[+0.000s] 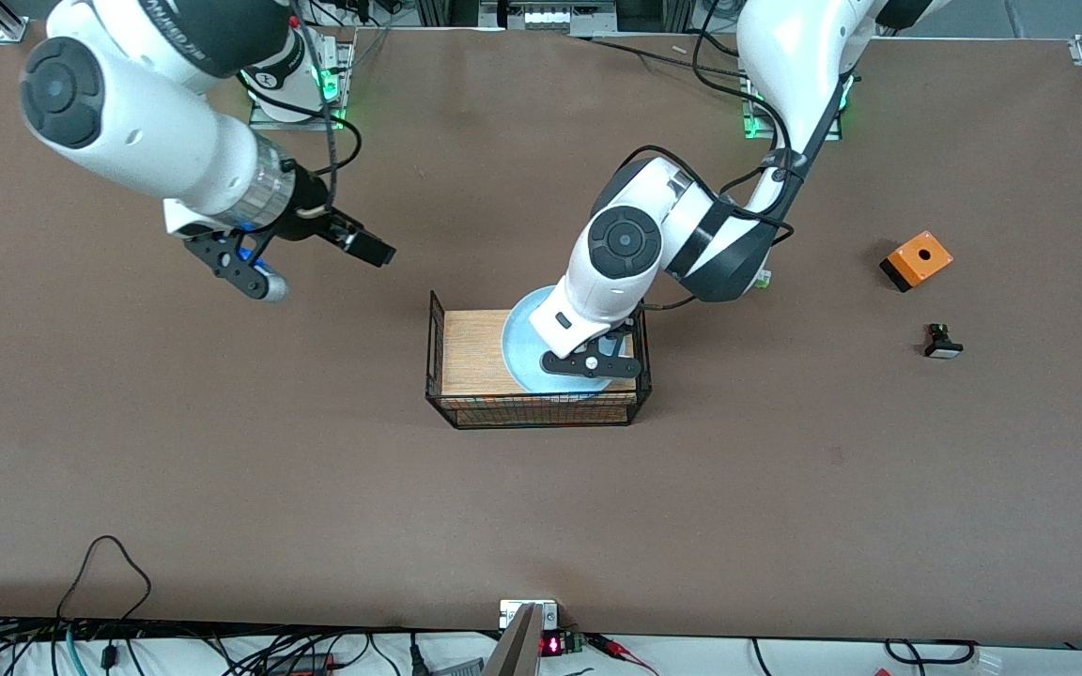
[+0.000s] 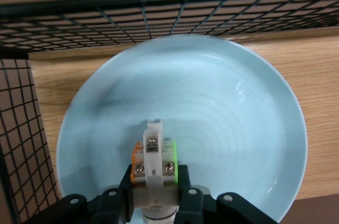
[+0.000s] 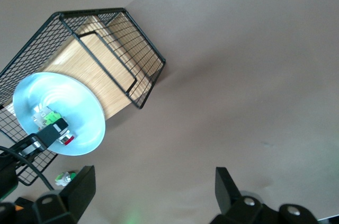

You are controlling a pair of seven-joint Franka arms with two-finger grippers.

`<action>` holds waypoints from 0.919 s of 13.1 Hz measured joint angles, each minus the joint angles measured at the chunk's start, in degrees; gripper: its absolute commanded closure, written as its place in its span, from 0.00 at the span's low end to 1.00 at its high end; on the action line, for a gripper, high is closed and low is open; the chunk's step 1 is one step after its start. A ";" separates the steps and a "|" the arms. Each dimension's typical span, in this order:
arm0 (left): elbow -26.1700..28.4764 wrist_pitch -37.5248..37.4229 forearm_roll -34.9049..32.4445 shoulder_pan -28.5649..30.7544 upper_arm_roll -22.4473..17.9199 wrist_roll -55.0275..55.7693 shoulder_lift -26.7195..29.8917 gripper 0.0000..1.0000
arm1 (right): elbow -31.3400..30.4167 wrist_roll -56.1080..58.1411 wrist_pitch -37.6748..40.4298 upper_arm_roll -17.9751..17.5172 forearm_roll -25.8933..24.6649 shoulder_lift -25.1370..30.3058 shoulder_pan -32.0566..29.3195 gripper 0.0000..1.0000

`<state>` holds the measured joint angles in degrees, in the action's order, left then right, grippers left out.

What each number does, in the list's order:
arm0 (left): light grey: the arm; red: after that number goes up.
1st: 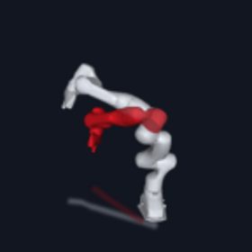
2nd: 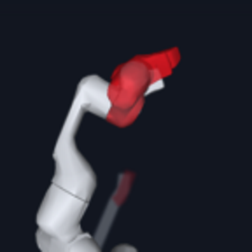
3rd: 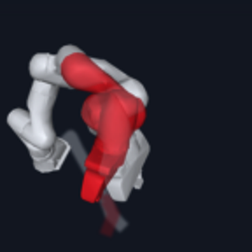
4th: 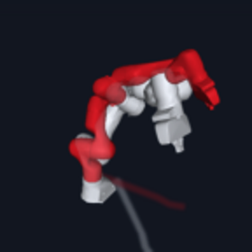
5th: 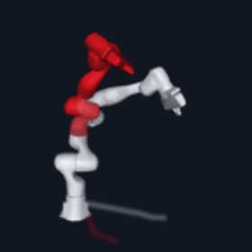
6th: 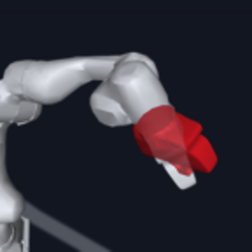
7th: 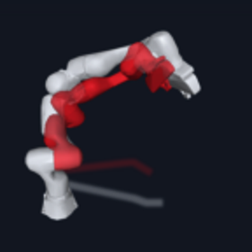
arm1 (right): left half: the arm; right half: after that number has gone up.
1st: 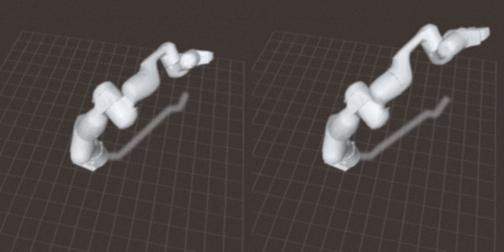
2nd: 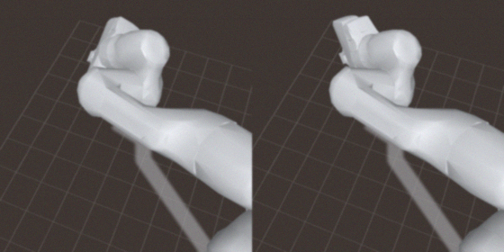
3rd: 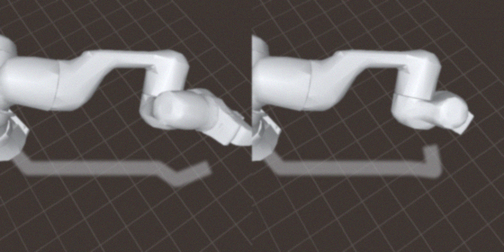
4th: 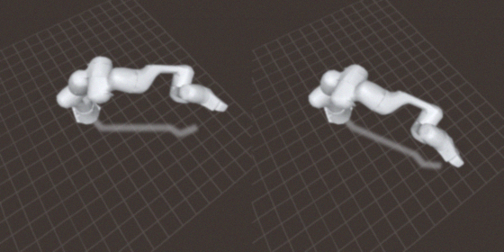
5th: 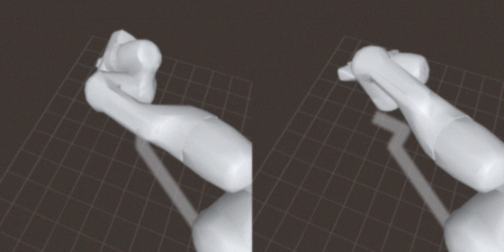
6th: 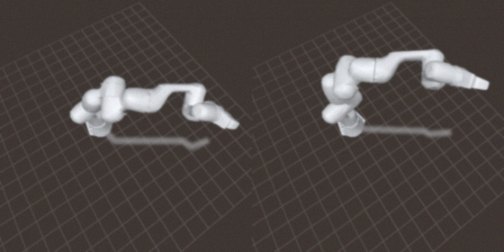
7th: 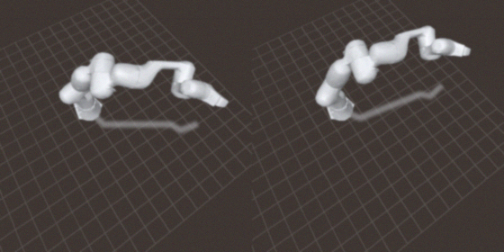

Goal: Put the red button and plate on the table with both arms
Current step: 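Lift the button with the left gripper while the right gripper approaches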

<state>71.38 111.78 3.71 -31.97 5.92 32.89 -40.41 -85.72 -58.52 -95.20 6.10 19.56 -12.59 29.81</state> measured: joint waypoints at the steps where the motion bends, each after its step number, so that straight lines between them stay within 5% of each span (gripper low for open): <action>1: -0.42 0.00 0.00 0.02 0.00 0.00 0.02 1.00 | 0.00 -2.10 -0.56 -0.01 0.00 0.00 0.75 0.00; 7: -2.64 -4.98 0.00 0.21 0.01 0.00 3.30 1.00 | -0.01 -4.31 -1.24 0.01 0.04 -1.01 1.69 0.00; 12: -3.09 -9.26 0.00 0.88 -0.11 0.02 8.49 1.00 | -0.04 -4.47 -11.92 -0.04 0.72 -4.54 5.36 0.00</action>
<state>68.29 102.52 3.71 -31.09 5.81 32.90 -31.92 -85.76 -62.99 -107.12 6.05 20.28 -17.14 35.17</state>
